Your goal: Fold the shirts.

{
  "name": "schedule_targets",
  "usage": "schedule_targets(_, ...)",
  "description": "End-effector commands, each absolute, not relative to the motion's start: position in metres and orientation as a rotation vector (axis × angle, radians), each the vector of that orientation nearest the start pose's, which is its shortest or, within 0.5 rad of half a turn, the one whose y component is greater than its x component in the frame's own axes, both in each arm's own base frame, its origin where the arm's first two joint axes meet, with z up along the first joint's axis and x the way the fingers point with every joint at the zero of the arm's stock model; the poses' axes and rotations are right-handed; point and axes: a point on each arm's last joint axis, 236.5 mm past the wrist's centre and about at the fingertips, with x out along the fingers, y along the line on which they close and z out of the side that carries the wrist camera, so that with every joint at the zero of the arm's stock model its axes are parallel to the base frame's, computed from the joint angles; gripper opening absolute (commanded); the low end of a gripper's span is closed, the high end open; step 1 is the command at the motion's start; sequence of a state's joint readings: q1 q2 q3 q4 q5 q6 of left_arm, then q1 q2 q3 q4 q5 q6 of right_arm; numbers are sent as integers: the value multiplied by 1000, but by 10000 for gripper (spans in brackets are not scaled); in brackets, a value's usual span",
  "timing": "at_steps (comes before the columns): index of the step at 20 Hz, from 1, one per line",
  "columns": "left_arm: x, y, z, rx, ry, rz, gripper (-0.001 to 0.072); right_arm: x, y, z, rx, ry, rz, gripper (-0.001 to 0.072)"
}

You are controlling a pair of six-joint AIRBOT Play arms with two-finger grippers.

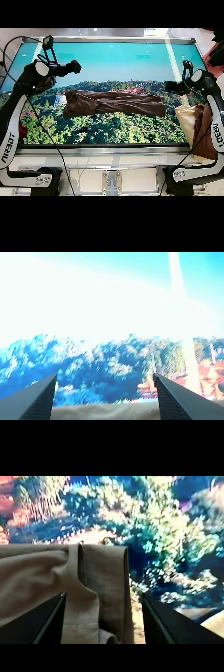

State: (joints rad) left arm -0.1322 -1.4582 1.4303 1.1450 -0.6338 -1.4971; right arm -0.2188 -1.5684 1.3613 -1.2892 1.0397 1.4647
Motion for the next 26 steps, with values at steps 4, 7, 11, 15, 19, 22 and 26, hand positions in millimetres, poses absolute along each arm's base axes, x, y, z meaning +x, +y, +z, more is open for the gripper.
schedule_targets(4, 544, -147, 155, -421, 588, -336, 690, 447, -40, -64, 579, 1306, 173, 614)
schedule_targets(7, 544, -147, 155, -426, 590, -339, 689, 442, -41, -85, 559, 1343, 204, 615)
schedule_targets(11, 543, -149, 156, -444, 591, -344, 690, 435, -55, -91, 543, 1357, 214, 615)
schedule_targets(15, 543, -153, 158, -470, 591, -353, 689, 414, -45, -104, 606, 1448, 292, 614)
schedule_targets(19, 542, -158, 162, -513, 592, -367, 689, 428, 1, -100, 680, 1396, 463, 613)
schedule_targets(22, 538, -161, 157, -509, 617, -377, 689, 431, 18, -100, 649, 1393, 501, 600)
schedule_targets(26, 528, -167, 146, -501, 679, -399, 480, 442, 26, -101, 649, 1363, 480, 198)
